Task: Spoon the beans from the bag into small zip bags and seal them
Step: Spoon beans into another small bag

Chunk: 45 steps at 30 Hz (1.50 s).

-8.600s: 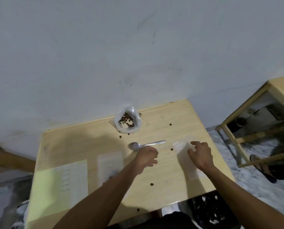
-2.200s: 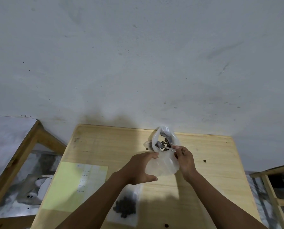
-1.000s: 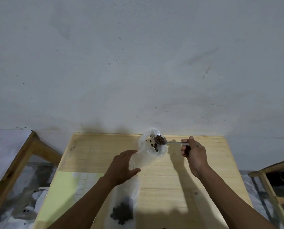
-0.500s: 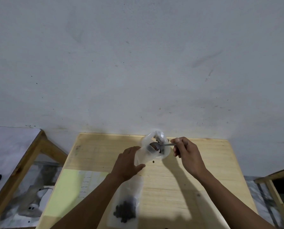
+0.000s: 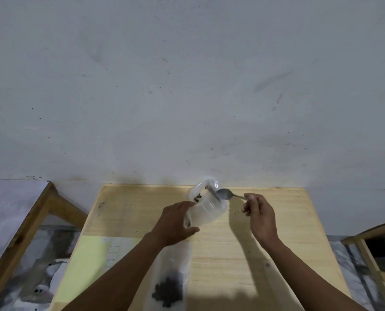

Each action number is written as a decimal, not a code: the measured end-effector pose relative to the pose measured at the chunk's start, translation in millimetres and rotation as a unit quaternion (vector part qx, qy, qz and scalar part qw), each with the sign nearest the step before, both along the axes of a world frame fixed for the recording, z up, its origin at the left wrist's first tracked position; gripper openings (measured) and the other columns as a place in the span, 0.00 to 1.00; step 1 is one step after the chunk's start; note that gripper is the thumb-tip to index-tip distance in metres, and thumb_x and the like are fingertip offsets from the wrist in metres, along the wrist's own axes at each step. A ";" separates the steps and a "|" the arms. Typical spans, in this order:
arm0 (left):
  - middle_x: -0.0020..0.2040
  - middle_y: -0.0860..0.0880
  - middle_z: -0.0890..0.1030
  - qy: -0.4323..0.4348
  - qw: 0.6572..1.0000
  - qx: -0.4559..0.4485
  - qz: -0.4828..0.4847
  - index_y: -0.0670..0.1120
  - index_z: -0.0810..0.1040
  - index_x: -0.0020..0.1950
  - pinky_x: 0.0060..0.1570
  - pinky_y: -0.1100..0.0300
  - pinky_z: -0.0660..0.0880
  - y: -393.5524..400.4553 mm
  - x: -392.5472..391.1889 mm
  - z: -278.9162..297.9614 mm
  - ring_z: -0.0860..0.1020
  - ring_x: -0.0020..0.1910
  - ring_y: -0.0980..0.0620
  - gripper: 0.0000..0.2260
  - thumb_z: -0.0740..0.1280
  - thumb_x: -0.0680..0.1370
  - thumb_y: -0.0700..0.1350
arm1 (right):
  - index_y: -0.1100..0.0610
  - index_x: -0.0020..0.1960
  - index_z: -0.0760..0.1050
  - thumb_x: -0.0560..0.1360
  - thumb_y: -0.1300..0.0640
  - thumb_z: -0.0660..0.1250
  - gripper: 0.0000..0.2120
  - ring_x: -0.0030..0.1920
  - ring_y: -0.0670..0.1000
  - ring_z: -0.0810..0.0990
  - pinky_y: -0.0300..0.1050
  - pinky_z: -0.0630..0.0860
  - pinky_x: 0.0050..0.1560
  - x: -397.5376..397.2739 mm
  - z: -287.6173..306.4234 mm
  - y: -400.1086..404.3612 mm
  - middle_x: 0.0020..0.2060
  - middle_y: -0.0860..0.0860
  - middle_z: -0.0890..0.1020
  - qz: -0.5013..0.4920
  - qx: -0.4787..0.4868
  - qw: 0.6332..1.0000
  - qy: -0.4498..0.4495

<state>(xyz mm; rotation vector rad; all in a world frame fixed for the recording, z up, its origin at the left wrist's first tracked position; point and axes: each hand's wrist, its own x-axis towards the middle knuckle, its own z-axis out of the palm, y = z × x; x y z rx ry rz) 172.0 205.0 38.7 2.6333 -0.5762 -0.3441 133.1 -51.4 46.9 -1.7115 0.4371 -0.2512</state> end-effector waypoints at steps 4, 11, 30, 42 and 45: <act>0.71 0.55 0.71 0.025 0.998 0.020 -0.063 0.54 0.63 0.74 0.70 0.54 0.62 -6.7 7.7 2.8 0.70 0.69 0.53 0.36 0.69 0.70 0.63 | 0.50 0.51 0.79 0.82 0.60 0.59 0.10 0.38 0.49 0.79 0.42 0.76 0.43 1.9 -13.2 3.8 0.38 0.55 0.81 0.074 -0.031 0.996 0.034; 0.72 0.51 0.68 0.066 0.990 0.052 -0.110 0.50 0.63 0.74 0.65 0.54 0.69 -13.1 21.3 8.0 0.68 0.68 0.51 0.34 0.72 0.72 0.56 | 0.50 0.57 0.79 0.82 0.60 0.58 0.12 0.44 0.44 0.79 0.41 0.75 0.48 11.9 -20.4 11.7 0.45 0.46 0.80 0.126 -0.147 0.981 -0.002; 0.76 0.51 0.59 -0.078 0.985 0.011 -0.156 0.49 0.64 0.68 0.48 0.51 0.81 -14.6 5.8 -25.5 0.62 0.75 0.46 0.24 0.66 0.75 0.54 | 0.53 0.50 0.77 0.83 0.56 0.54 0.13 0.40 0.55 0.82 0.57 0.79 0.48 -5.2 -33.4 30.4 0.35 0.53 0.82 -0.050 -0.025 0.991 0.119; 0.76 0.54 0.60 -0.061 0.984 -0.038 -0.162 0.49 0.66 0.68 0.42 0.64 0.72 -6.2 5.6 -21.4 0.73 0.63 0.50 0.24 0.67 0.75 0.54 | 0.69 0.56 0.76 0.81 0.64 0.54 0.14 0.39 0.58 0.79 0.41 0.76 0.25 11.4 -3.9 43.4 0.45 0.62 0.81 -0.008 0.378 0.888 0.261; 0.74 0.55 0.62 -0.062 0.982 -0.051 -0.173 0.50 0.66 0.68 0.42 0.63 0.74 -4.3 3.4 -17.3 0.75 0.58 0.53 0.24 0.67 0.75 0.56 | 0.66 0.60 0.75 0.82 0.58 0.56 0.15 0.50 0.63 0.80 0.54 0.82 0.40 17.4 -8.2 40.1 0.55 0.65 0.81 -0.008 0.426 0.860 0.282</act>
